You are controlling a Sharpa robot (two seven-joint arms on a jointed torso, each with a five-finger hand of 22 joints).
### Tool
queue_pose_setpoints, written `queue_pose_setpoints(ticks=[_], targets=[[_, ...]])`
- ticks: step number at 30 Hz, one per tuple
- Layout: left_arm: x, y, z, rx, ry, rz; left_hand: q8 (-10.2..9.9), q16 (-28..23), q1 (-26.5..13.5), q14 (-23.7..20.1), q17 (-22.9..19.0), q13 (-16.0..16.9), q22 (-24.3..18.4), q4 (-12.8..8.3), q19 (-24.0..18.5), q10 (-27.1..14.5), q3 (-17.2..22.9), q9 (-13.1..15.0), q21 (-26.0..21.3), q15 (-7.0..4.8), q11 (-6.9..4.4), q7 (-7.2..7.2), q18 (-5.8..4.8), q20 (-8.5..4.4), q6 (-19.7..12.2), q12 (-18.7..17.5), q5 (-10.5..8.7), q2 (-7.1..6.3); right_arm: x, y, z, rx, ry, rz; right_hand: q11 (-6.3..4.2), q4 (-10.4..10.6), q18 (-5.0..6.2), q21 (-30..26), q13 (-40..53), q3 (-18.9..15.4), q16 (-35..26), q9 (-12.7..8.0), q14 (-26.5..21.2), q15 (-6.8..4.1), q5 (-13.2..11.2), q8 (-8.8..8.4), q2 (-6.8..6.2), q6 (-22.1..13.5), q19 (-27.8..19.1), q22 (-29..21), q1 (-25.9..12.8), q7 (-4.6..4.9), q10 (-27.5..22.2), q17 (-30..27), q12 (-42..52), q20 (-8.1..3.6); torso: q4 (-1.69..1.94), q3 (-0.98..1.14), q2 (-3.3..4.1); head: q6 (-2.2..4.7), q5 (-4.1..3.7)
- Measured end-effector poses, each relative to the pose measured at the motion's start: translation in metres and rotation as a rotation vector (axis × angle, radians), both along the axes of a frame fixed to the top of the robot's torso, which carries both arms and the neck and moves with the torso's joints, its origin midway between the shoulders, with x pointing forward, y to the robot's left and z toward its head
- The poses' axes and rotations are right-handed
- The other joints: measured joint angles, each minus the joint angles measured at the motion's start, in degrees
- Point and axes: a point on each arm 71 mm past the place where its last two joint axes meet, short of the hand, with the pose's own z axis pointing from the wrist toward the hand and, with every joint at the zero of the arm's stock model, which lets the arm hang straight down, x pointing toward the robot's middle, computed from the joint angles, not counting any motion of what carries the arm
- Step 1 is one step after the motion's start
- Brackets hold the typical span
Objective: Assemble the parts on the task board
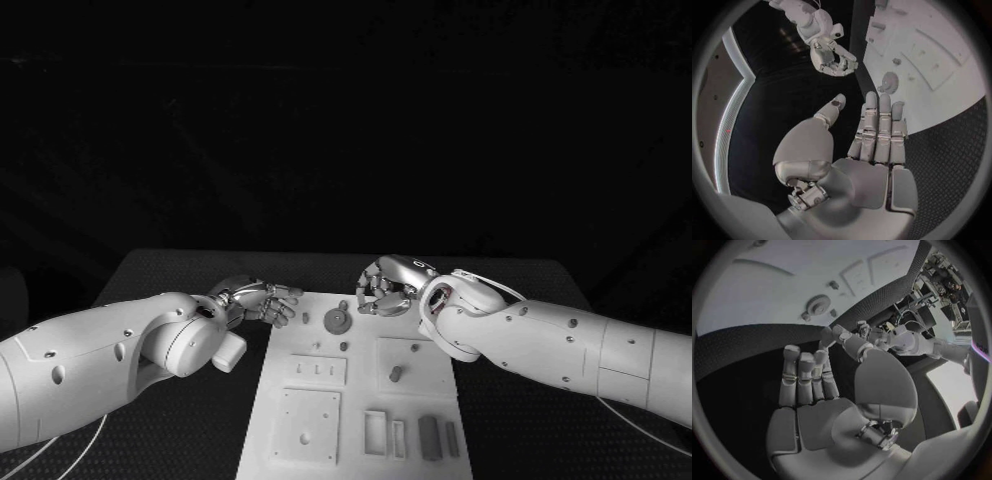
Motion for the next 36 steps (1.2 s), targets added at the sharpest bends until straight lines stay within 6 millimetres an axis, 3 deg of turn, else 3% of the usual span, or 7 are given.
queue_pose_setpoints(ticks=[6,9,18,36], targets=[[-0.004,-0.012,-0.001,0.02,0.015,-0.026,-0.37,0.0,-1.06,0.0,-0.05,0.18,0.0,0.96,0.0,-0.21,-0.24,-0.19,0.0,0.0,0.21,0.0,0.0,0.0,0.0,-0.68,-2.54,-1.06,-0.005,0.025,0.004,-0.019,-0.026,0.037,-0.02,0.31,0.37,0.09,0.05,-0.01,0.0,0.01,0.21,-0.17,0.48,0.0,-0.52,0.04,0.0,0.05,-0.07,-0.03,0.02,0.05,0.06,0.0,0.54,-0.16,-0.15,0.09,0.36],[-0.007,-0.016,-0.001,0.021,0.018,-0.038,-0.64,0.0,-1.13,0.0,-0.08,0.18,-0.01,1.06,0.0,-0.41,-0.18,-0.19,0.0,0.0,0.41,0.0,0.0,0.0,0.0,-0.94,-2.72,-1.12,-0.006,0.035,0.005,-0.024,-0.035,0.049,-0.02,0.47,0.4,0.14,0.05,0.16,0.0,0.03,0.23,-0.15,0.77,-0.22,-0.76,0.05,0.17,0.05,-0.31,-0.03,0.02,0.05,0.06,-0.16,0.72,-0.21,-0.17,0.09,0.86],[-0.009,-0.022,0.0,0.026,0.02,-0.055,-0.65,0.0,-1.32,0.0,-0.15,0.17,-0.01,1.2,0.0,-0.87,-0.03,-0.19,0.0,0.0,0.57,-0.31,0.0,0.0,0.72,-1.29,-2.73,-0.92,-0.009,0.055,0.006,-0.033,-0.051,0.074,0.18,0.79,0.39,0.53,0.05,0.15,0.22,0.06,0.33,-0.07,0.86,-0.31,-0.99,0.06,0.2,0.04,-0.54,-0.02,0.21,0.06,0.06,-0.18,0.58,-0.25,-0.13,0.21,1.9],[-0.013,-0.033,-0.001,0.057,0.024,-0.104,-0.65,0.0,-1.53,0.0,-0.2,0.34,-0.02,1.2,0.01,-1.28,-0.03,-0.25,0.0,0.0,0.98,-0.32,0.0,0.01,1.14,-1.57,-2.72,-0.7,-0.011,0.072,0.008,-0.038,-0.071,0.099,0.19,1.1,0.11,0.53,0.09,0.15,0.29,0.89,0.62,-0.13,1.11,-0.89,-1.05,0.16,0.59,0.04,-0.6,0.08,0.21,0.06,0.05,-0.18,0.69,-0.25,-0.16,-0.34,1.94]])
